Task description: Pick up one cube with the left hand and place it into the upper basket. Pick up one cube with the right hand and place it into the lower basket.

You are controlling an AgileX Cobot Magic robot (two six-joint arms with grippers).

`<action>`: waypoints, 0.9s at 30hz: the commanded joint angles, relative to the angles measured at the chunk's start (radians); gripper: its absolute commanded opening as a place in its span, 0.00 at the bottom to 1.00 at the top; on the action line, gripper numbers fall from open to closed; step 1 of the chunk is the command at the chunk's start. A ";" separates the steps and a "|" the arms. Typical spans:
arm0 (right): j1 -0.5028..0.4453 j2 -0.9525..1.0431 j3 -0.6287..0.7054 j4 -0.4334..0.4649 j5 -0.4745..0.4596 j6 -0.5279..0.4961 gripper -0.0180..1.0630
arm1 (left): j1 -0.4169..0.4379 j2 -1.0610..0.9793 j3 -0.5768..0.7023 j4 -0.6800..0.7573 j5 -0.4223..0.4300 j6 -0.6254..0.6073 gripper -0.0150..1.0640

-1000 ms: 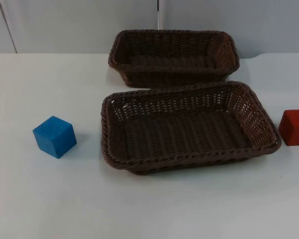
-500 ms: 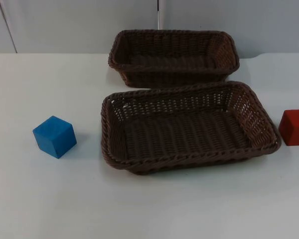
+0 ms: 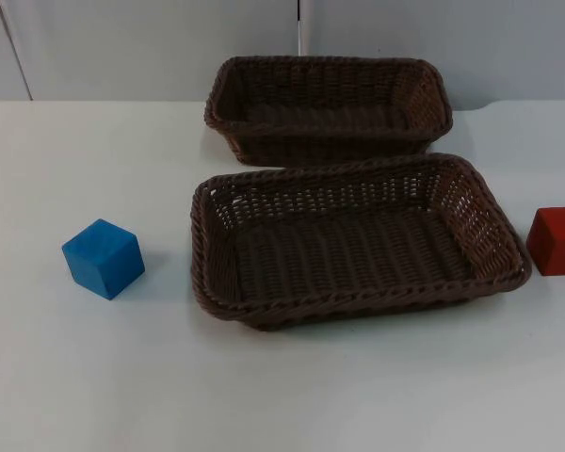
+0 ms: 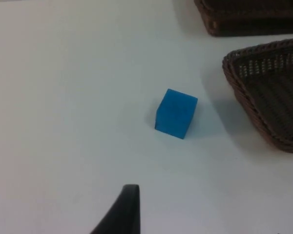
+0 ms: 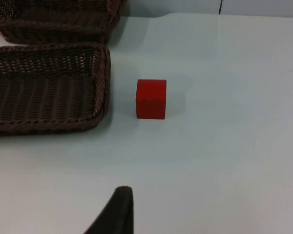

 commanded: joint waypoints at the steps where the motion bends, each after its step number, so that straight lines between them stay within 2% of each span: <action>1: -0.006 -0.004 0.000 -0.002 0.000 -0.001 0.99 | 0.002 0.030 -0.006 -0.036 -0.028 0.021 0.96; 7: -0.006 -0.004 0.000 -0.002 0.000 -0.001 0.99 | 0.002 0.130 -0.006 -0.163 -0.078 0.132 0.96; 15: -0.006 -0.004 0.000 -0.002 0.000 -0.001 0.99 | 0.002 0.200 -0.006 -0.249 -0.122 0.224 0.96; 24: -0.006 -0.004 0.000 -0.002 0.000 -0.001 0.99 | 0.002 0.357 -0.010 -0.433 -0.159 0.421 0.94; 27: -0.006 -0.004 0.000 -0.002 0.000 -0.001 0.99 | 0.002 0.408 -0.037 -0.438 -0.159 0.422 0.92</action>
